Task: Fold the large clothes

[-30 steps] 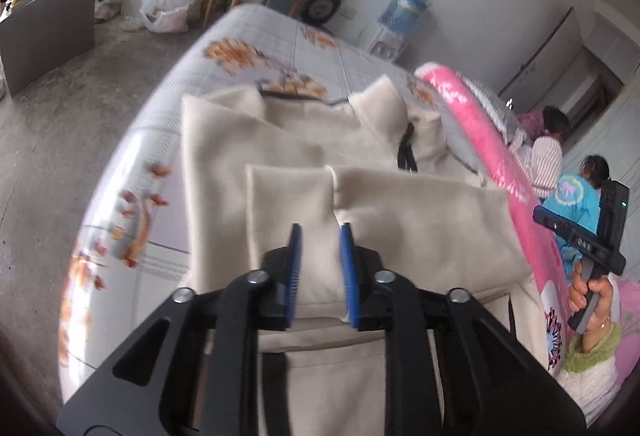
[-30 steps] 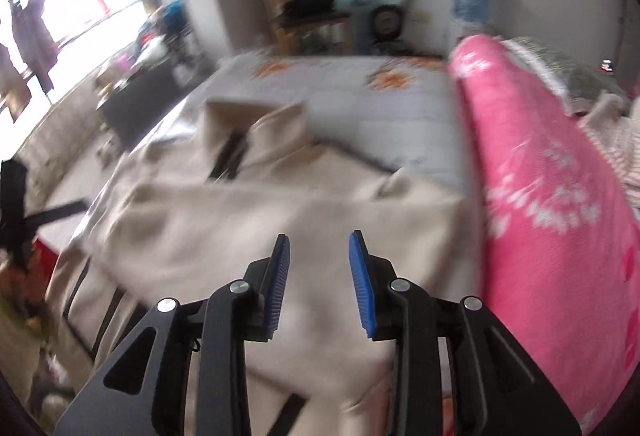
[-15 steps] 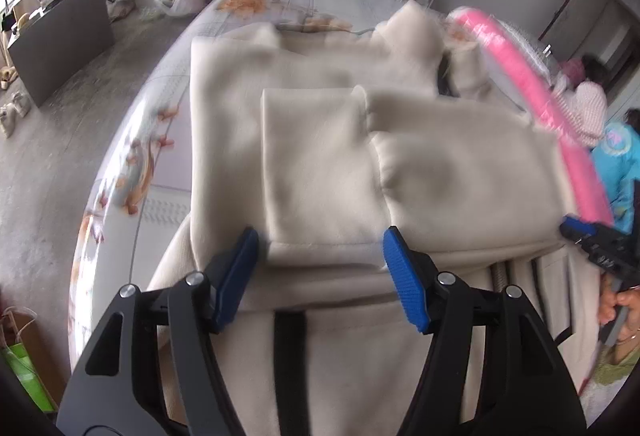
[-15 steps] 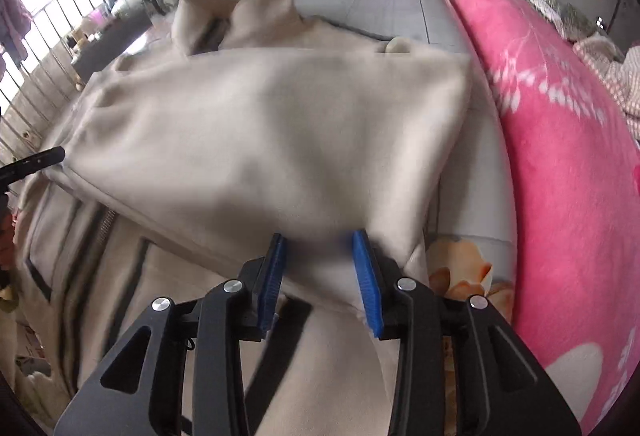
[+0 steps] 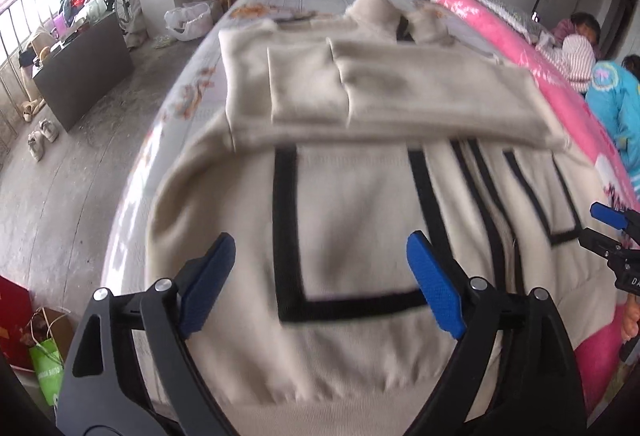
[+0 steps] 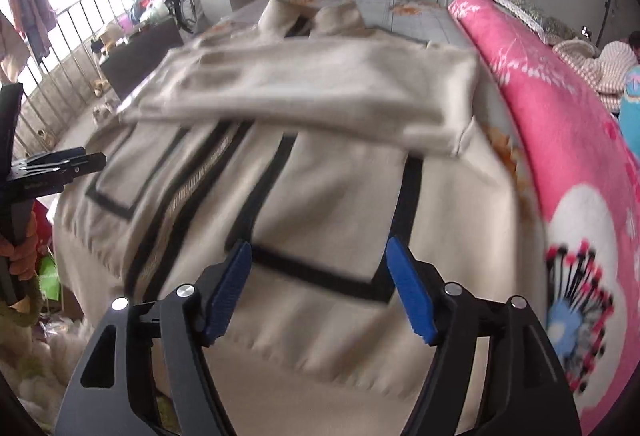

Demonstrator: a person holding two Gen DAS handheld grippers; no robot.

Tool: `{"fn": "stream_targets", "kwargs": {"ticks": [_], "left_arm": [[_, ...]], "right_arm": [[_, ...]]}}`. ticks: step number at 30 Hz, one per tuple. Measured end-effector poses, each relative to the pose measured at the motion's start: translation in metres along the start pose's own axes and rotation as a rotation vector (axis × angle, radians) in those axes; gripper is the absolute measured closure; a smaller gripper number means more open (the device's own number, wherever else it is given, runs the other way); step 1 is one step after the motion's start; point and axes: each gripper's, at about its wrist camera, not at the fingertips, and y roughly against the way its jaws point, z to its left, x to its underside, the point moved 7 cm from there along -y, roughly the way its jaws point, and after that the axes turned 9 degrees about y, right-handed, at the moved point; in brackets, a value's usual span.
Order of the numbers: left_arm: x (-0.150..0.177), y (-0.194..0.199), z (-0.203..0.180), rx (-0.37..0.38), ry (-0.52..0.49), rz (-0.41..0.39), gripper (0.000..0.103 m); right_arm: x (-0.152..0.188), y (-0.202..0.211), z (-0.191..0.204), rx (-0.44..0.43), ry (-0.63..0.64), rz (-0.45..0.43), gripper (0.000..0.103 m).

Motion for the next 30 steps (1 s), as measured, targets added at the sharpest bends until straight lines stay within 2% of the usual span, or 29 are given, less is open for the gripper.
{"fn": "stream_targets", "kwargs": {"ticks": [2,3,5,8,10,13,16,30], "left_arm": [[0.018,-0.012,0.001,-0.031,-0.012,0.034,0.019],[0.022,-0.013,0.0,-0.055,-0.03,0.009,0.017],[0.023,-0.011,-0.001,-0.106,-0.058,-0.034,0.013],[0.023,-0.014,0.005,-0.076,0.008,-0.016,0.011],[0.022,-0.015,0.005,-0.086,0.0,-0.027,0.009],[0.025,-0.014,0.005,-0.094,0.01,-0.048,0.008],[0.023,-0.014,0.003,-0.093,0.009,-0.053,0.008],[0.024,-0.014,0.002,-0.097,0.009,-0.052,0.008]], "right_arm": [[0.016,-0.009,0.009,0.015,0.018,0.028,0.029],[0.024,-0.016,0.01,0.034,0.02,0.058,0.028],[0.027,-0.014,0.009,0.052,0.001,0.044,0.026],[0.024,-0.01,0.007,0.032,-0.047,0.028,0.021],[0.023,-0.013,0.004,0.022,-0.091,0.027,0.012],[0.025,-0.025,0.006,0.053,-0.109,0.048,0.007],[0.025,-0.028,0.012,0.11,-0.086,0.048,0.006],[0.028,-0.024,0.011,0.124,-0.129,0.035,0.006]]}}
